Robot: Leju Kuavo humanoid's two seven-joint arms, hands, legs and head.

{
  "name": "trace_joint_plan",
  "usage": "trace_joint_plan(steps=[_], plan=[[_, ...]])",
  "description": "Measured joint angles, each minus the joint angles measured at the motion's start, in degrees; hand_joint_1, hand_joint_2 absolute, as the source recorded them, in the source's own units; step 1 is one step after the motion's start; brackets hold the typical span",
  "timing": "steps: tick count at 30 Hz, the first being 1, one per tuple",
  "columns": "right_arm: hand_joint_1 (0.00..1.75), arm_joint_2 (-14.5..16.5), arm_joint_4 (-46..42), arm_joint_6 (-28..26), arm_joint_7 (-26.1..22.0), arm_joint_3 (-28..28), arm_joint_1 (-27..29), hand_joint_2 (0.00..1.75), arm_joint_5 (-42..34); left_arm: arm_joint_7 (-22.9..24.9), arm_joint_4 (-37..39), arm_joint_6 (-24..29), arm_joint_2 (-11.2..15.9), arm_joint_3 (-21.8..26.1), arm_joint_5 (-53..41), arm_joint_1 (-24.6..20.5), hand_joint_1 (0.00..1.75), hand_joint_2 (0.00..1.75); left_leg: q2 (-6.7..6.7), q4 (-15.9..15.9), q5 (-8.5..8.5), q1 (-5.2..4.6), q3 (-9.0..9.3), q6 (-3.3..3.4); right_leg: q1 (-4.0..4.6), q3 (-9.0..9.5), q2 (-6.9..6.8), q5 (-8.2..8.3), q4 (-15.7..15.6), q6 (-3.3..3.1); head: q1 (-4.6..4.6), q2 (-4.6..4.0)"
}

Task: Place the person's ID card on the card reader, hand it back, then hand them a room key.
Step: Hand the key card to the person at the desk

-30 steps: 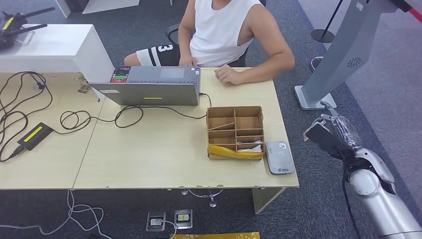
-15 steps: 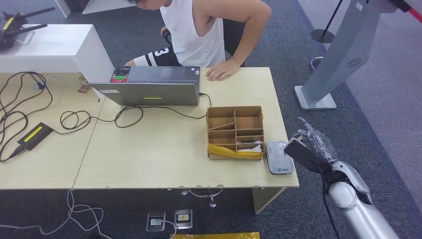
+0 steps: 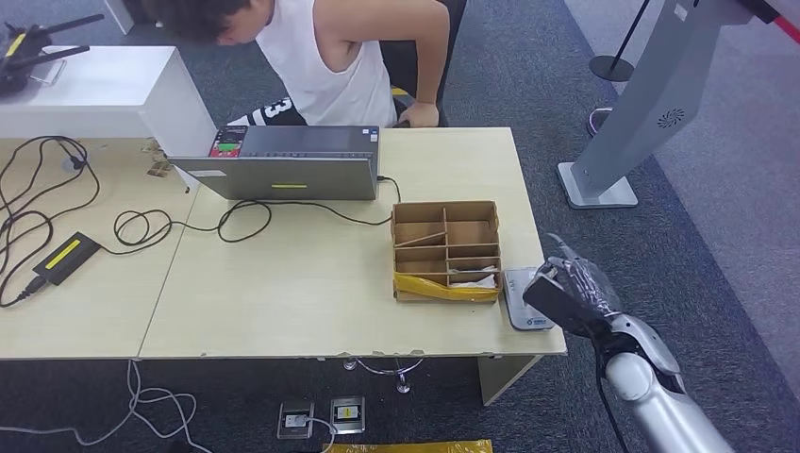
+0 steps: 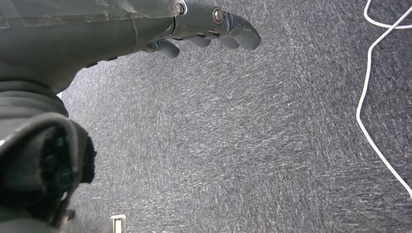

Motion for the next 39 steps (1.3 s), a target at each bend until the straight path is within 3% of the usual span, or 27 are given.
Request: trace_joint_plan(steps=[39], plan=[[1.75, 2.2, 5.7, -0.5, -0.4, 2.3, 1.6, 1.75, -1.2, 0.0, 0.0, 0.0, -0.4, 0.0, -0.4, -0.1, 0.00, 0.00, 0.01, 0.0, 0.00, 0.00, 0.01, 0.00, 0.00, 0.00, 0.01, 0.00, 0.0, 0.00, 0.01, 0.01]])
